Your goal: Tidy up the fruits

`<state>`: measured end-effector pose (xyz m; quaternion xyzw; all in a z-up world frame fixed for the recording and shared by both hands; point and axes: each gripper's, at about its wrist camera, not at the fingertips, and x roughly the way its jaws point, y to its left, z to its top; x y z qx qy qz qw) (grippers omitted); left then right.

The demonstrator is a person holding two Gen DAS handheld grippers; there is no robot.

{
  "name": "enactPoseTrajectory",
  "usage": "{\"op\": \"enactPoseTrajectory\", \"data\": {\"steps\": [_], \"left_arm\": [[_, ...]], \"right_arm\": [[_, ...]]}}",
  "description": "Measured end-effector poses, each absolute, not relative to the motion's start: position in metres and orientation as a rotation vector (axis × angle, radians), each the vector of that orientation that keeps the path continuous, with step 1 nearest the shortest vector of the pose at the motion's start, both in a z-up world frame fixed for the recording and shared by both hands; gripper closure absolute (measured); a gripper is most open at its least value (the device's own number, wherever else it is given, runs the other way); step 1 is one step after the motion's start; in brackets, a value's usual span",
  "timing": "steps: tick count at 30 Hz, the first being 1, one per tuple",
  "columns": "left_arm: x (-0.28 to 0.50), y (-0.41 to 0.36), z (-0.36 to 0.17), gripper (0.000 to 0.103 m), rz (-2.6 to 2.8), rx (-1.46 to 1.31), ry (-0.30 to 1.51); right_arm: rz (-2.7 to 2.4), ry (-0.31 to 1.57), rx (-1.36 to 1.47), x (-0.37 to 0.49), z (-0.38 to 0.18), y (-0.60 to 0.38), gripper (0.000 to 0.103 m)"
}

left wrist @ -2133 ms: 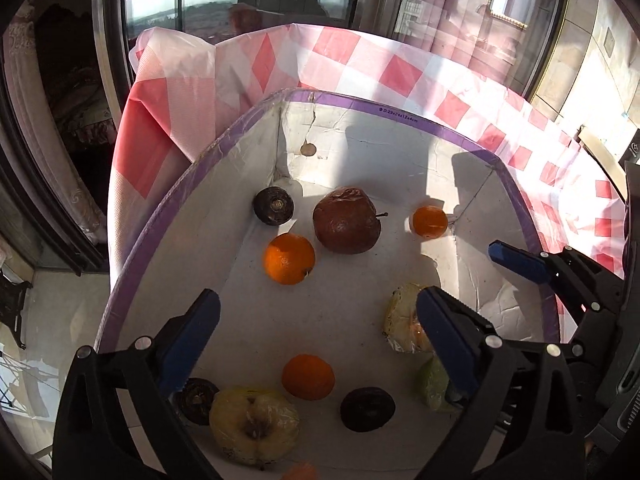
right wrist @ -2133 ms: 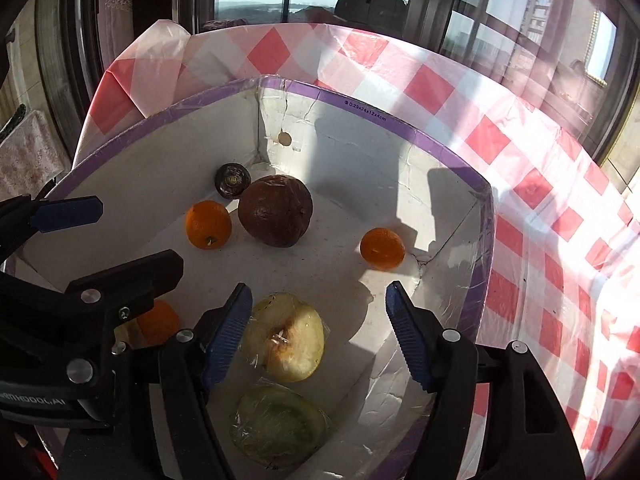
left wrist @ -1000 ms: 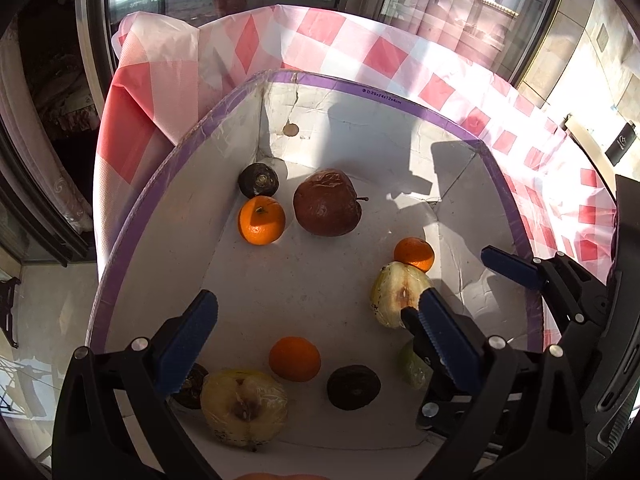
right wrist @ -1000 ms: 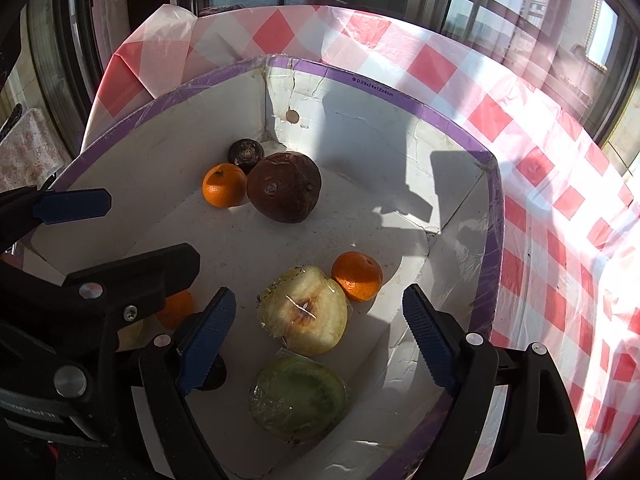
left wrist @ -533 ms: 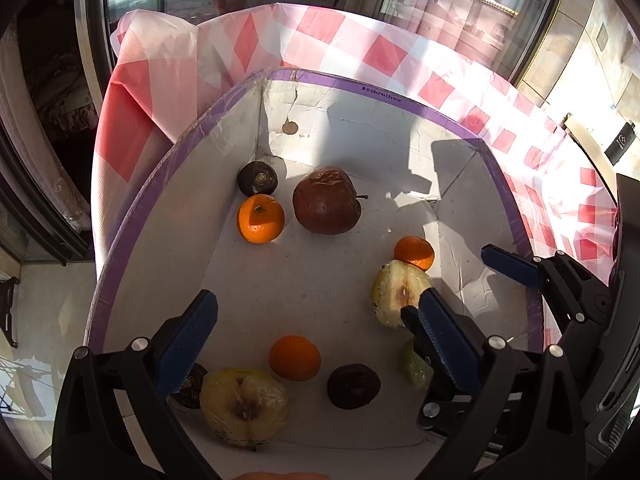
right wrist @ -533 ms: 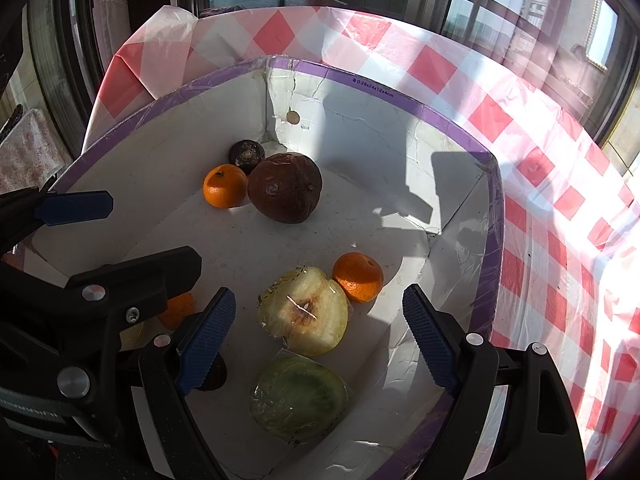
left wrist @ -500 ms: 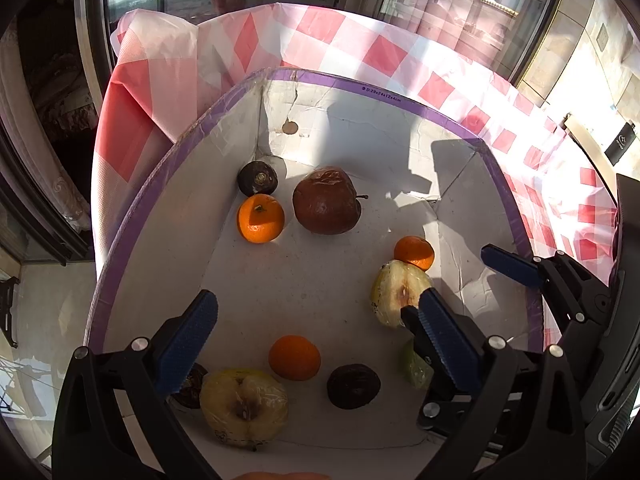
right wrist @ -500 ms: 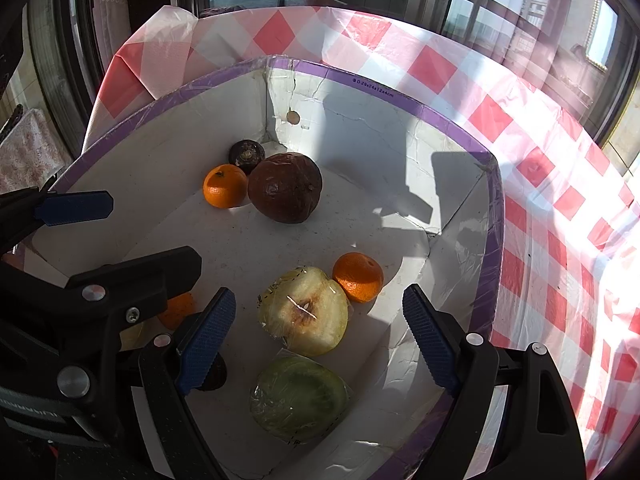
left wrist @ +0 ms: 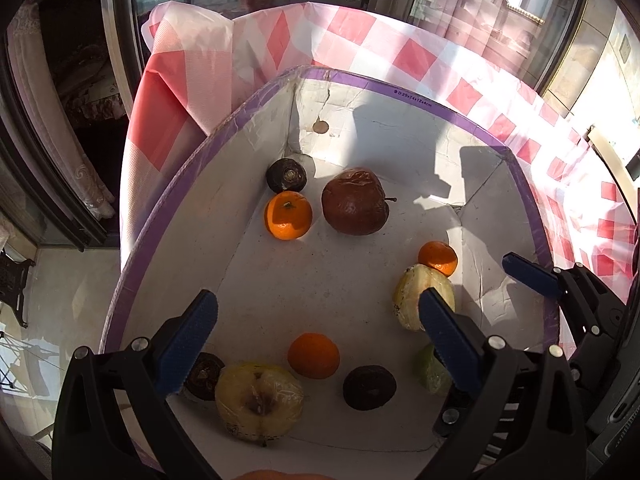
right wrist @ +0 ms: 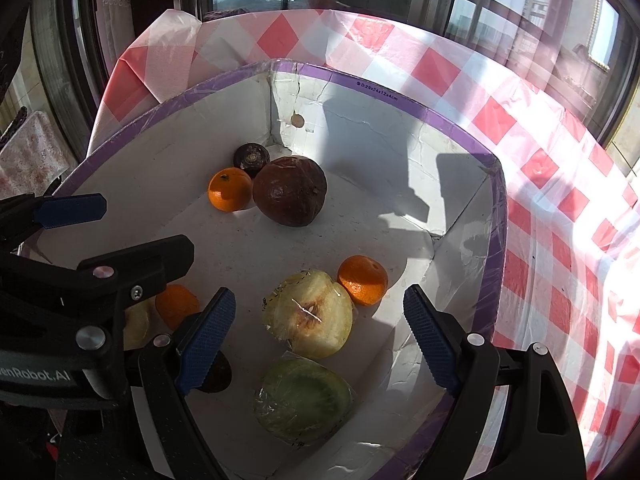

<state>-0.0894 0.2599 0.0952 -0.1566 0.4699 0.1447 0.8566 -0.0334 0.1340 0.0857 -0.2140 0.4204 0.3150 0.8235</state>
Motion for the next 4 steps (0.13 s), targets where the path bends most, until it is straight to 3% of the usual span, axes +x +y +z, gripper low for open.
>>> {"op": "enactPoseTrajectory", "data": {"steps": [4], "left_arm": [[-0.099,0.253,0.112,0.002,0.48,-0.278,0.949]], "right_arm": [[0.687,0.858,-0.436,-0.038,0.089,0.129,0.021]]}}
